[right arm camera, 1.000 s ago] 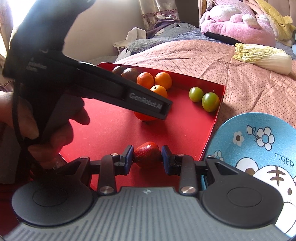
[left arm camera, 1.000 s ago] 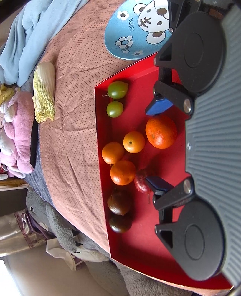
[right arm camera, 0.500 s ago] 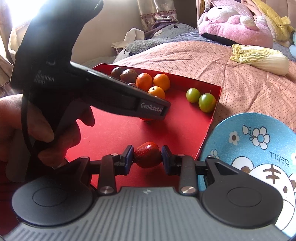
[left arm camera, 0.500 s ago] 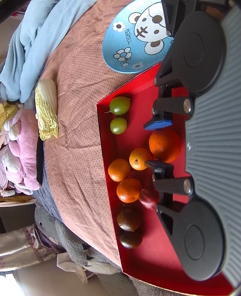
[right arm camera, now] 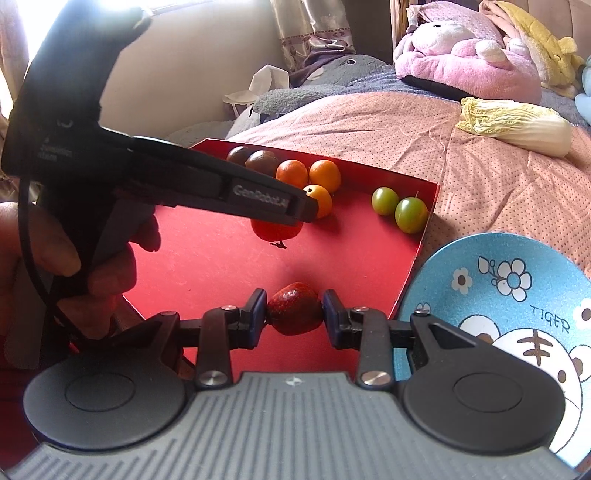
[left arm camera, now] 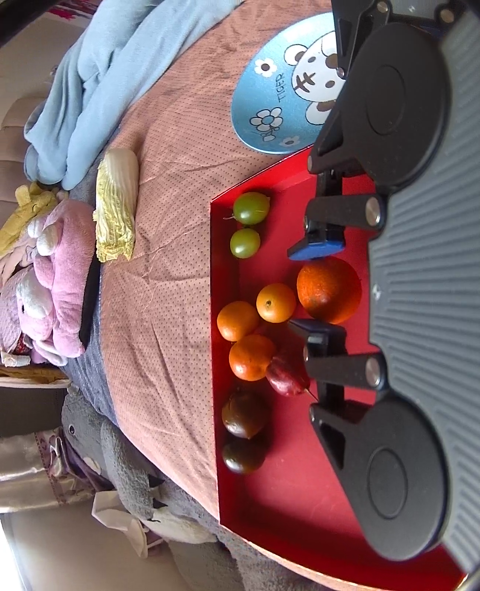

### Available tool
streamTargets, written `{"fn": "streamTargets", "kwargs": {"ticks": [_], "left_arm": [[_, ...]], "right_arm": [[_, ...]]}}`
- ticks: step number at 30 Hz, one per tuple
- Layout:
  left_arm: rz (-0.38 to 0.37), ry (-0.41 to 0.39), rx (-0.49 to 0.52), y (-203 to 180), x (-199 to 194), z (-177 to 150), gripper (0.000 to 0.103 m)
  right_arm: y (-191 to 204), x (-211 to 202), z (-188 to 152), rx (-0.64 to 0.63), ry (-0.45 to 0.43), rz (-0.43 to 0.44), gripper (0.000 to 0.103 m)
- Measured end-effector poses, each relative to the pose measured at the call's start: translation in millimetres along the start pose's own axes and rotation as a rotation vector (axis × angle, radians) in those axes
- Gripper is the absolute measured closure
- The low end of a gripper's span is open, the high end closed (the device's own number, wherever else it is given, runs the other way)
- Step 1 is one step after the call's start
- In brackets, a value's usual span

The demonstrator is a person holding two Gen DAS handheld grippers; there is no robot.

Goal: Organize fruits

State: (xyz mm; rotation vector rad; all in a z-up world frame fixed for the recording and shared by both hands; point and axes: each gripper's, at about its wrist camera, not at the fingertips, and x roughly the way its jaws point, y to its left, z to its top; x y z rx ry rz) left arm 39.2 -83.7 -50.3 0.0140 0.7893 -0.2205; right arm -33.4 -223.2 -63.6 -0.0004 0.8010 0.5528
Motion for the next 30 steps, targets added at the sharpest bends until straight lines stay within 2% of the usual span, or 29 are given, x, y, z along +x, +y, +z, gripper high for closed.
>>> {"fn": "streamTargets", "kwargs": {"ticks": [8,30], "left_arm": [[0.008,-0.02,-0.042,7.2,-10.2,-1.2,0.065],[0.03,-0.042,-0.021,5.2,-21.3,-5.4,0.065]], "right_arm": [[2.7,-6.8,0.9,0.004,-0.01,-0.004,0.064],[2.7,-27.3,4.1,0.003,-0.049,-0.033,0.064]]}}
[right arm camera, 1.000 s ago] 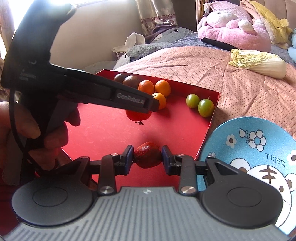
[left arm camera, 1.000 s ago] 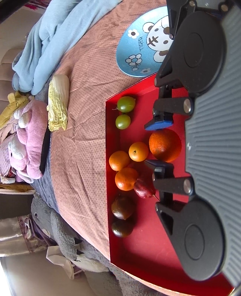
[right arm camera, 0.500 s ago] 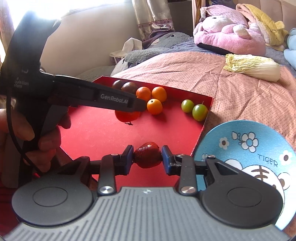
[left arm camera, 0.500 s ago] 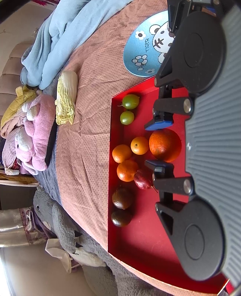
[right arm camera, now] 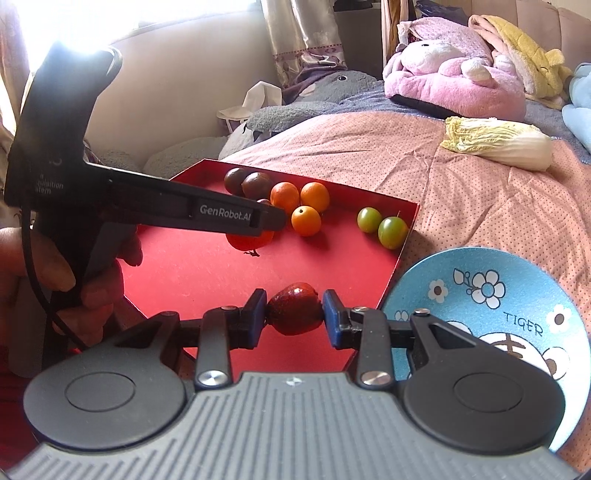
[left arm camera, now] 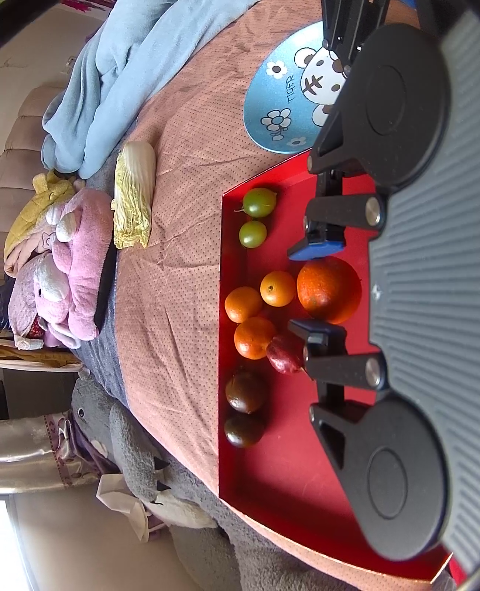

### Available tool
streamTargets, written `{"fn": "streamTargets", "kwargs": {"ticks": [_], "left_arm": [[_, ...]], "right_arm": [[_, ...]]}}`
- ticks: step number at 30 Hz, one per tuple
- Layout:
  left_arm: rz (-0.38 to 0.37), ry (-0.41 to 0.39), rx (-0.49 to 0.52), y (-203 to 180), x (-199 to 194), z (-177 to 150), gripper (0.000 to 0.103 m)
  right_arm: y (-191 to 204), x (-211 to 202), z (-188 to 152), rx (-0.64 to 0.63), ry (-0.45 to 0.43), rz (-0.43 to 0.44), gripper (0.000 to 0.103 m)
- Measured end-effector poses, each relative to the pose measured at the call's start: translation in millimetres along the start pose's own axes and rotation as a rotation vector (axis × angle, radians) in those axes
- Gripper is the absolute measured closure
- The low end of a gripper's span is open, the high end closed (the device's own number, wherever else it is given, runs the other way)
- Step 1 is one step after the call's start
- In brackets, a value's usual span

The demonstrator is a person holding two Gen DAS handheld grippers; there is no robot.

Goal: Organize fruits

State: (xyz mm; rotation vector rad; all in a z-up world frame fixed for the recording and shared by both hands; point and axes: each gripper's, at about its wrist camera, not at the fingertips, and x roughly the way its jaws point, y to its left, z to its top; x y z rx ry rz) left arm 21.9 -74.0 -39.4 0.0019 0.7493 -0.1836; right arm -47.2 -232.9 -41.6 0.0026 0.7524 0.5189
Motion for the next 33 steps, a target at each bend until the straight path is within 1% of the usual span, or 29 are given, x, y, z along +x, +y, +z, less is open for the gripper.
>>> {"fn": "streamTargets", "kwargs": {"ticks": [22,28,33], "left_arm": [[0.004,0.008,0.019,-6.0,0.7,-1.4,0.065],[-0.023,0.0,0.022,-7.4,-1.6,-2.7,0.065],[-0.069,-0.019,0.014,-7.3,-7.6,-2.5,0.065]], "right_arm": [[-2.9,-4.7,1.9,0.013,-0.015,-0.005,0.064],[-2.5,-6.9,0.9,0.013,-0.022,-0.006,0.064],[-3.6,-10.2,0.4,0.016,-0.027,-0.015,0.064]]}}
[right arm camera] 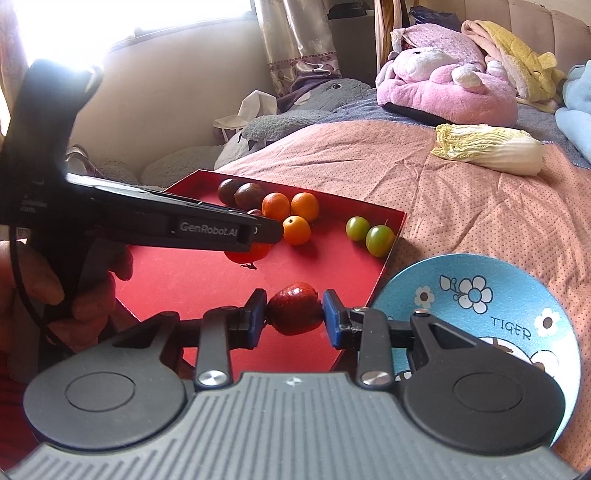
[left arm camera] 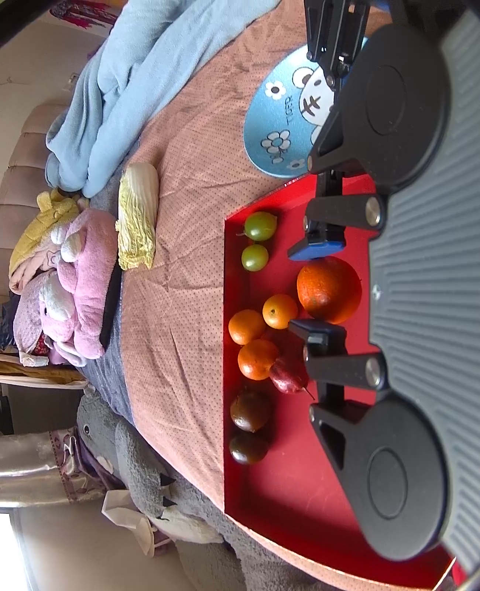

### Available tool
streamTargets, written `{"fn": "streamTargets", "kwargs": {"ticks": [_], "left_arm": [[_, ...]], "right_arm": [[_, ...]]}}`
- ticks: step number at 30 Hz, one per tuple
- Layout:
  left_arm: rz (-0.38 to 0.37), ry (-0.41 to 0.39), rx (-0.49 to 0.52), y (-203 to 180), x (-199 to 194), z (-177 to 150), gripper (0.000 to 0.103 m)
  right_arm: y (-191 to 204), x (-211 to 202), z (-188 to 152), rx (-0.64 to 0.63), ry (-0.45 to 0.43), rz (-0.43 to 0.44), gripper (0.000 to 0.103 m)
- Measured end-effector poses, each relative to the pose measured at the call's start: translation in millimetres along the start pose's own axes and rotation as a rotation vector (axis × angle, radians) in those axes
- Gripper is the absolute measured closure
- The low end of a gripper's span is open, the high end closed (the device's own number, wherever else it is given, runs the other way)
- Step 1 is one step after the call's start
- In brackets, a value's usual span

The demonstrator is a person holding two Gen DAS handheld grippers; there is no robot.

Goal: Organize fruits

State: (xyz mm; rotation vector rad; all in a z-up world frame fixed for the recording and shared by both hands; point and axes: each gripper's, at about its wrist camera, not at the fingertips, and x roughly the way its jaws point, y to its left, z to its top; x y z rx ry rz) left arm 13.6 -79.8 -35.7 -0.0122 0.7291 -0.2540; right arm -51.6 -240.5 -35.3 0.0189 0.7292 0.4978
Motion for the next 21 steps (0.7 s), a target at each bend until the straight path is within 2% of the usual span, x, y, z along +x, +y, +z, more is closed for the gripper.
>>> {"fn": "streamTargets", "kwargs": {"ticks": [10,21], "left_arm": [[-0.056,-0.03,0.001,-4.1,-7.5,1.0,0.065],[-0.05,-0.021,0.041,-10.7,-4.8,-0.6,0.065]], "right_arm": [[-8.0,-10.3,0.2,0.007,-0.021,-0.027,0.064],[-46.2,-26.5,-8.7,0.066,-0.034,-0.116,0.064]]}}
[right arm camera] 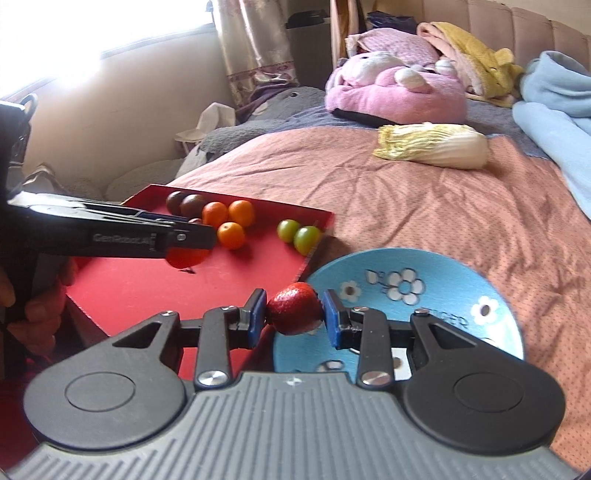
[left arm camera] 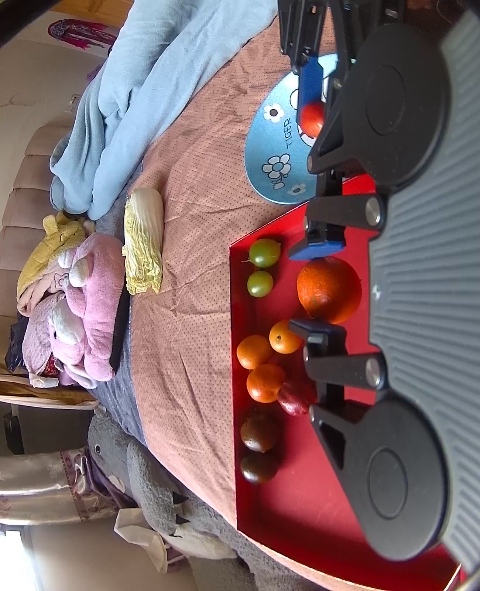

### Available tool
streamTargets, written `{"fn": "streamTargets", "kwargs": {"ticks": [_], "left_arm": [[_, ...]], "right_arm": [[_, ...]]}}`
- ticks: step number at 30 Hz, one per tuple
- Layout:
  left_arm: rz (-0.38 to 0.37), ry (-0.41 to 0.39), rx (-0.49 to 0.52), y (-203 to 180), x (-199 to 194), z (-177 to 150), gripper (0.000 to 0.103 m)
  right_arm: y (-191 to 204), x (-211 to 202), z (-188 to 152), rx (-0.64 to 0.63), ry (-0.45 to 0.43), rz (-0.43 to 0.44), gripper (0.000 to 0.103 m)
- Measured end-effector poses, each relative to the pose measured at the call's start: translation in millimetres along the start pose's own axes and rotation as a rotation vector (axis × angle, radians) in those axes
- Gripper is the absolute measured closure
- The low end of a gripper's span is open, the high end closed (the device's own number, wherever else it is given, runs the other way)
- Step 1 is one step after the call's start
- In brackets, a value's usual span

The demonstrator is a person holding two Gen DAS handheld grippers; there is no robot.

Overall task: Organize fruits
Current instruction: 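Lower the strawberry onto the blue plate and open the right gripper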

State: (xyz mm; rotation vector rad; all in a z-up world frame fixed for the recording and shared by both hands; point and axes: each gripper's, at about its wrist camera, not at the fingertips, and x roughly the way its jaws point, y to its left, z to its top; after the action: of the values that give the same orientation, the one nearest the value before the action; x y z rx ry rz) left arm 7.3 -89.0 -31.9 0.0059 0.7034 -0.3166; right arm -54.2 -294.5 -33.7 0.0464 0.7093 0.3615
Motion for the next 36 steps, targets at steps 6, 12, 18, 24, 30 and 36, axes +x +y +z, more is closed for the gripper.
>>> {"fn": "streamTargets", "kwargs": {"ticks": [6,12,18,24,30,36], "left_arm": [[0.004,0.005,0.011,-1.4,1.0,-1.3,0.065],[0.011,0.011,0.017,-2.9,3.1,-1.7,0.065],[0.017,0.015,0.022,-3.6,4.2,-2.4,0.065],[0.023,0.021,0.029,-4.8,5.7,-2.4,0.065],[0.03,0.026,0.039,-6.7,7.7,-3.3,0.065],[0.033,0.029,0.063,-11.0,9.1,-4.6,0.065]], "right_arm": [[-35.1,-2.1,-12.6,0.051,0.016,-0.082,0.064],[-62.1,5.6,-24.6,0.079,0.042,-0.149,0.064],[-71.5,17.2,-31.8,0.089,0.065,-0.17,0.064],[-76.1,25.7,-34.1,0.094,0.077,-0.181,0.064],[-81.8,29.7,-35.9,0.106,0.083,-0.185,0.064],[-83.9,33.9,-37.3,0.123,0.08,-0.175,0.063]]}}
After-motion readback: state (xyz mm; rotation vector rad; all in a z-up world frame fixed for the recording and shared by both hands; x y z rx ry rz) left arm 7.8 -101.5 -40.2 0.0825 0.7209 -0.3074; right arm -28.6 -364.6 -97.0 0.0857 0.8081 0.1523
